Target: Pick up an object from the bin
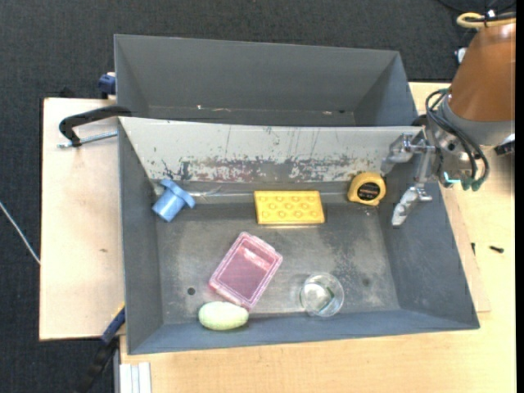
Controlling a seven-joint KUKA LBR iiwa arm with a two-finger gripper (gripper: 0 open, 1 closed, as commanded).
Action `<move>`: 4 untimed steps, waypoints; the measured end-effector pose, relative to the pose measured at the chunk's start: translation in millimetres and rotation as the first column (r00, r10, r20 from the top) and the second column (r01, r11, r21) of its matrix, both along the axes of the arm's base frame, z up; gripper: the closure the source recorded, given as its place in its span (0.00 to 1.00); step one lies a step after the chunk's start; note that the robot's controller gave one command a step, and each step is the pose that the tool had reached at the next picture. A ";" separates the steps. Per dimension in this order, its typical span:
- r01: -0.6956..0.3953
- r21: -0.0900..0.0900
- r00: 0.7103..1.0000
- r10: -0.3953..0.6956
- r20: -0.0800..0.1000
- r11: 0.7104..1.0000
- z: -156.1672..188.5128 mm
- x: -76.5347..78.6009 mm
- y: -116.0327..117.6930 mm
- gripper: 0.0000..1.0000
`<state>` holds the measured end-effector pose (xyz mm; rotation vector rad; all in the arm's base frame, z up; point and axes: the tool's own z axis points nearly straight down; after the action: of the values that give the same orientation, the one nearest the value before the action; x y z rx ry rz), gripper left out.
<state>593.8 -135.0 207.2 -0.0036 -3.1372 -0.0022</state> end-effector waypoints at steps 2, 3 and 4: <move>-0.150 -0.003 0.989 0.150 0.010 0.989 -39.1 -4.4 59.2 0.00; 0.054 0.001 0.998 -0.054 0.009 0.999 -51.7 0.5 84.1 0.00; 0.099 -0.001 0.995 -0.099 0.006 0.995 -81.5 -5.7 117.0 0.00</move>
Offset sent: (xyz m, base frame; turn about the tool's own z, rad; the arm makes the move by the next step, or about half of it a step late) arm -0.0081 0.0798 -0.0559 -0.2023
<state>588.1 -18.0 125.7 -0.1594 -3.1394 -0.0007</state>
